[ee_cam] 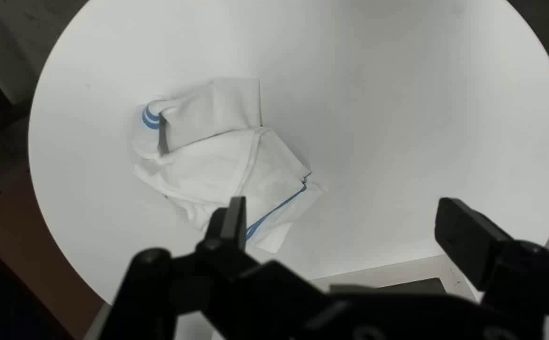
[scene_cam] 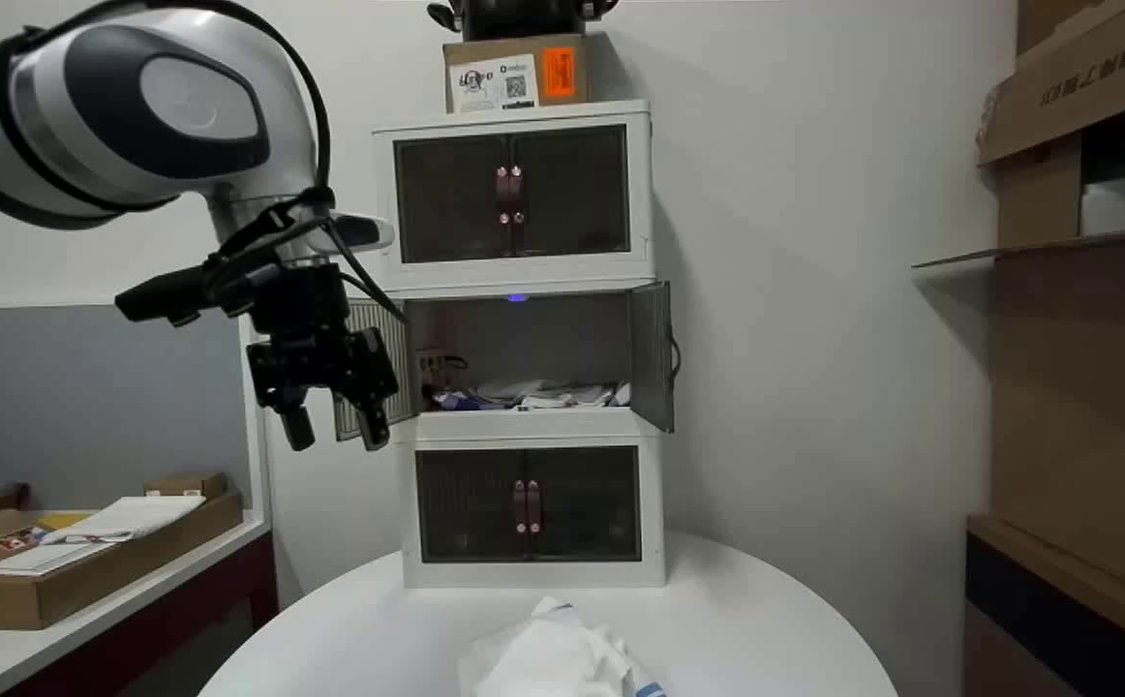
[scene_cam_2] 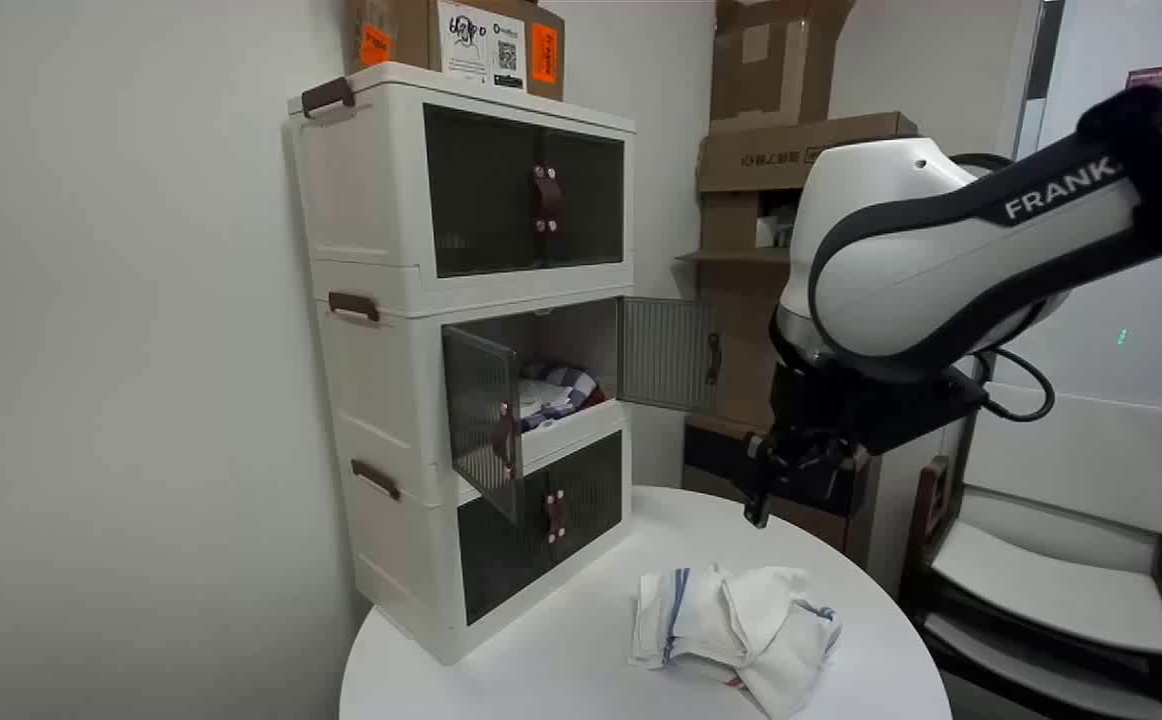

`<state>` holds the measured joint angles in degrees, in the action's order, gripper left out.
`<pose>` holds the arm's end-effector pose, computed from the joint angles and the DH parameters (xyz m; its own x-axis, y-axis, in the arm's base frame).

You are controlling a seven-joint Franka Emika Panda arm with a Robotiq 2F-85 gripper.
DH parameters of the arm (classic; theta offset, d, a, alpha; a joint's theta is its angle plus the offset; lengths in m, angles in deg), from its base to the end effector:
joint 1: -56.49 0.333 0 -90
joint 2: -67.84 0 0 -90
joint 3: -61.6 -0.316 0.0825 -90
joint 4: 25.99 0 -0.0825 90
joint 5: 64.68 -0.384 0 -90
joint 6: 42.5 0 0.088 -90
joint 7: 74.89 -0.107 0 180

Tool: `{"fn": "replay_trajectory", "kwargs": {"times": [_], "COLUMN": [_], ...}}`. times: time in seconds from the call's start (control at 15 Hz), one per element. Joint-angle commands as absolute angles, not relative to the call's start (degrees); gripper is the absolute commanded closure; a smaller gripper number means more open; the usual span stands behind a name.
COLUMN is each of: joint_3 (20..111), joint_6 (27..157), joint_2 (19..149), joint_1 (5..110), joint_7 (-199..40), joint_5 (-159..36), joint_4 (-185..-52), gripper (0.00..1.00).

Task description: Close the left side door of the middle cabinet

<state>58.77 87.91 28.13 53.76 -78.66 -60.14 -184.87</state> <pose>0.3443 -0.0023 0.4258 0.9802 -0.0176 0.1970 -0.0355 -0.9955 0.0877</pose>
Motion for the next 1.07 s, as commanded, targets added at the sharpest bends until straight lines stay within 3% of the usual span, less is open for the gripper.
{"fn": "replay_trajectory", "kwargs": {"times": [0.0,0.67,1.0], "joint_3": [59.0,59.2,62.2], "joint_6": [87.7,100.1,94.3], "joint_2": [28.1,44.6,54.8], "joint_1": [54.0,60.8,66.6], "joint_7": [-78.8,-67.2,-61.3], "joint_5": [-60.0,-60.3,-73.5], "joint_4": [-184.7,-167.1,-151.4], "gripper": [0.00,0.00,0.00]}}
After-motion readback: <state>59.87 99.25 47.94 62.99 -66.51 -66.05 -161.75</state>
